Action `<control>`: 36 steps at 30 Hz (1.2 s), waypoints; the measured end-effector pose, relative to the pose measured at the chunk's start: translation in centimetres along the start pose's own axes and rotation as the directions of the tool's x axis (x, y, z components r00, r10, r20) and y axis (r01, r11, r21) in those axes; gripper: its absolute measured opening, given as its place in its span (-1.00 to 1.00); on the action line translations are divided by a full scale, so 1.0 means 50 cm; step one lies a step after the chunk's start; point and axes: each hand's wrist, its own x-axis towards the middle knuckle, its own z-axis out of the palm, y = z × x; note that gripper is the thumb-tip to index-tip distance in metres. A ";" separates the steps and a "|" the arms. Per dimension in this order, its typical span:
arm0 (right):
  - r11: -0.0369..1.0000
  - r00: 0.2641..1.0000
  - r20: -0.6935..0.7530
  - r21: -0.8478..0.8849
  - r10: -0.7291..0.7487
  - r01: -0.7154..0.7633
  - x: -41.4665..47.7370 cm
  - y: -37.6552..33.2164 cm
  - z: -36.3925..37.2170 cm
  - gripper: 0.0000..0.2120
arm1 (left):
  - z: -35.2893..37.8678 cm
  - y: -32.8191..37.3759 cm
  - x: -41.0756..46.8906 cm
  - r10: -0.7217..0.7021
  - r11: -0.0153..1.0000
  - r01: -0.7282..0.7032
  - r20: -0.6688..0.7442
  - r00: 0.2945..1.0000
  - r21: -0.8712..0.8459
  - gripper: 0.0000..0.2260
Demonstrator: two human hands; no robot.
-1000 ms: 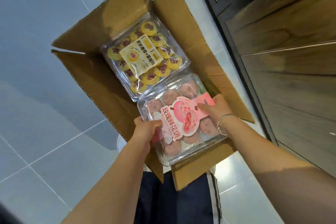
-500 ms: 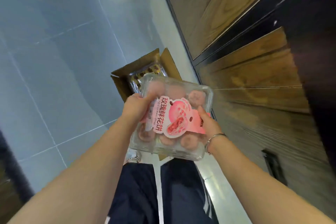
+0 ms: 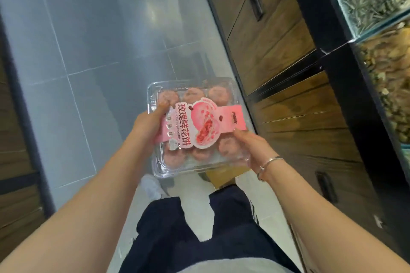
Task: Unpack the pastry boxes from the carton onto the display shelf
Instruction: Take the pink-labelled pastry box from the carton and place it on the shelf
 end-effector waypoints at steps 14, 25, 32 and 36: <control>0.855 0.948 0.223 0.511 -0.228 0.085 -0.157 -0.016 0.492 -0.80 | -0.321 0.102 -0.146 0.103 0.865 -0.078 0.023 0.994 -0.495 -0.76; 0.892 0.939 0.209 0.420 -0.272 0.165 -0.129 -0.156 0.443 -0.64 | -0.425 0.260 -0.065 0.317 0.948 -0.295 0.315 0.894 -0.118 -0.53; 0.891 0.949 0.098 0.384 -0.299 0.241 -0.054 -0.303 0.412 -0.78 | -0.313 0.462 -0.010 0.263 0.920 -0.351 0.390 0.882 0.174 -0.61; 0.873 0.958 -0.008 0.408 -0.288 0.266 -0.004 -0.405 0.404 -0.50 | -0.245 0.575 0.044 0.251 0.894 -0.363 0.376 0.892 0.264 -0.75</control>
